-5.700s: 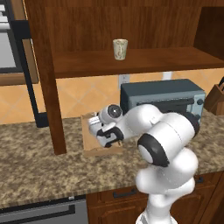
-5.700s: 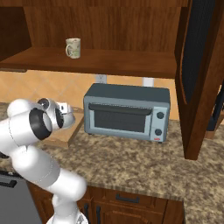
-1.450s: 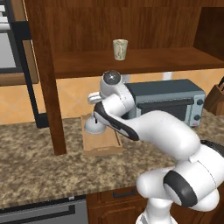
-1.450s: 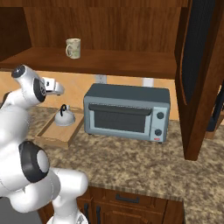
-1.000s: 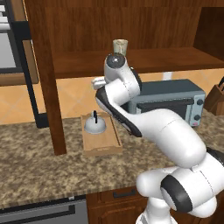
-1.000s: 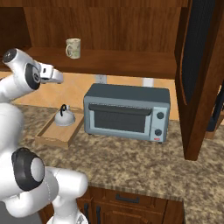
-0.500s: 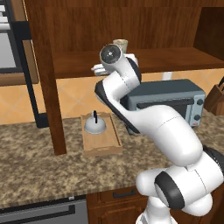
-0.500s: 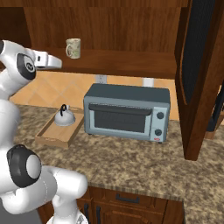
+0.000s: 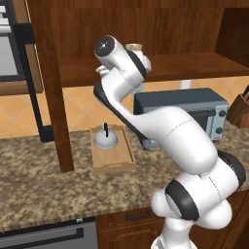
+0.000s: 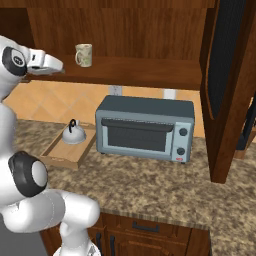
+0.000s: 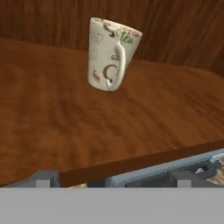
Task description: Pick the kettle from the counter and place it on the tray. Then pick the mug from the cabinet and place it on the tray. Then close the cabinet doors.
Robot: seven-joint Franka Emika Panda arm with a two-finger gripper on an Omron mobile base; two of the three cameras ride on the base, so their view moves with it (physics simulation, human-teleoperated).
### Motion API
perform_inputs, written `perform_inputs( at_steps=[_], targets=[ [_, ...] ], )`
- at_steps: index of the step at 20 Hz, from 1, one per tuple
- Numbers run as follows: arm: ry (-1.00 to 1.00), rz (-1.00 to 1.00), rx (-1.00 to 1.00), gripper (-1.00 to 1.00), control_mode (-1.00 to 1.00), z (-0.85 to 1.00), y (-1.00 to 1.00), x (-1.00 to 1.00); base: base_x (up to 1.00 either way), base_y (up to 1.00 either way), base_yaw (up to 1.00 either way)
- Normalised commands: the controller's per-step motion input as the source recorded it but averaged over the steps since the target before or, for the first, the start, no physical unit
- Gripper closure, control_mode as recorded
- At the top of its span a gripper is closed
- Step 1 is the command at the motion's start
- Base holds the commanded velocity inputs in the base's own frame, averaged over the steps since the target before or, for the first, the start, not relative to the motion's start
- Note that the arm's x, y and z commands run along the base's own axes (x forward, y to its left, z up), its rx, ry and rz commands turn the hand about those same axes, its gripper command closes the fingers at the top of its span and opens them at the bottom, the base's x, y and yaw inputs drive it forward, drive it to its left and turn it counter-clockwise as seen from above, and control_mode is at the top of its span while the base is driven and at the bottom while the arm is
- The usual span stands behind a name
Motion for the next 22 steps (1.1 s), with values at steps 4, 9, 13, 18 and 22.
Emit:
perform_inputs(
  at_steps=[4,9,13,18,22],
  targets=[
    [0.0,-0.17,0.01,-1.0,-1.0,0.44,-0.18,-0.29,0.0,0.0,0.0],
    [-0.06,-0.05,0.05,-1.0,-1.0,0.07,-0.37,0.01,0.0,0.0,0.0],
    [-0.04,0.0,0.01,-1.0,-1.0,0.0,-0.38,0.22,0.0,0.0,0.0],
    [-0.14,0.0,0.06,-1.0,-1.0,-0.01,-0.3,0.16,0.0,0.0,0.0],
    [-0.08,0.0,0.13,-1.0,-1.0,0.0,-0.19,0.35,0.0,0.0,0.0]
  ],
)
